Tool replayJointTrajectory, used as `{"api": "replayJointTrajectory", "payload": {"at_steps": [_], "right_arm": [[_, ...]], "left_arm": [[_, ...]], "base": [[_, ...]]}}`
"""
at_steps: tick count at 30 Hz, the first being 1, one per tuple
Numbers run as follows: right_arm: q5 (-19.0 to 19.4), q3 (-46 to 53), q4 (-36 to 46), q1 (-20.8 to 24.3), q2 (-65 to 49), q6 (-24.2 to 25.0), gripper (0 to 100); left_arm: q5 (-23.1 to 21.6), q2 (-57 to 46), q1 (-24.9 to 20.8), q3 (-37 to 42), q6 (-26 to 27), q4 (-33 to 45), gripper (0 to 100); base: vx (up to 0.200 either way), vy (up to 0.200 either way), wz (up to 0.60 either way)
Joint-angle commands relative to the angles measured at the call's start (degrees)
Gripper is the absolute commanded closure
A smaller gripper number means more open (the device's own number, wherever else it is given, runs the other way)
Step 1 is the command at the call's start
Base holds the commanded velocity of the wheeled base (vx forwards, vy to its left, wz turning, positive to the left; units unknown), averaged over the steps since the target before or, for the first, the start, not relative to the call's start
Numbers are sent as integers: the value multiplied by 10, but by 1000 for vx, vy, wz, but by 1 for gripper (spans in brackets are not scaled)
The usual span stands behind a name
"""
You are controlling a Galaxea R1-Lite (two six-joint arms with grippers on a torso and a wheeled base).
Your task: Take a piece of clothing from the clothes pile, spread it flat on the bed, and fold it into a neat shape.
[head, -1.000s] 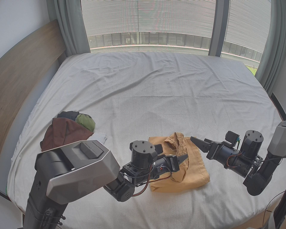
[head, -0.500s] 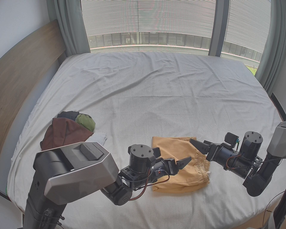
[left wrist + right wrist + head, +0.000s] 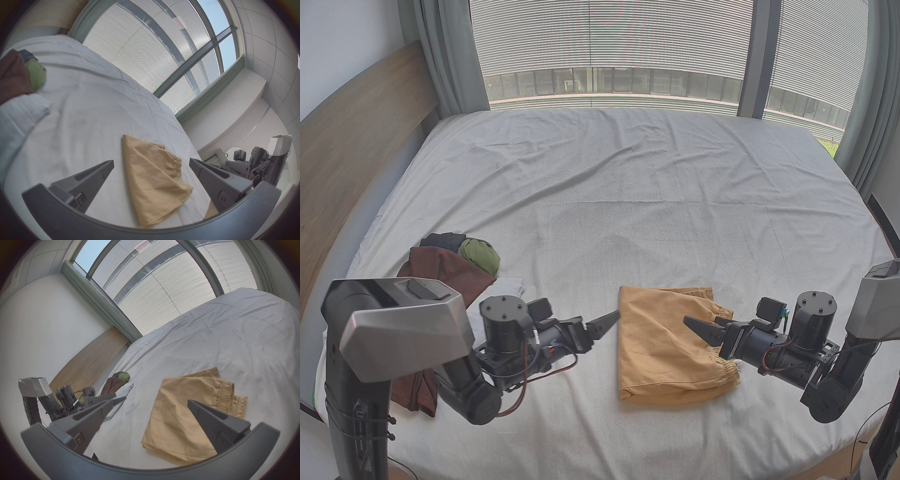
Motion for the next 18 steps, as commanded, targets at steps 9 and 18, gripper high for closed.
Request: {"api": "replayJointTrajectory", "payload": {"at_steps": [9, 18], "right_arm": [[-42, 29, 3, 4, 82, -4, 0], [-51, 59, 15, -56, 108, -5, 0]], "left_arm": [[-16, -82, 121, 146, 50, -65, 0], [-23, -62, 164, 173, 159, -64, 0]], "base": [[0, 0, 0], [0, 0, 0]]}}
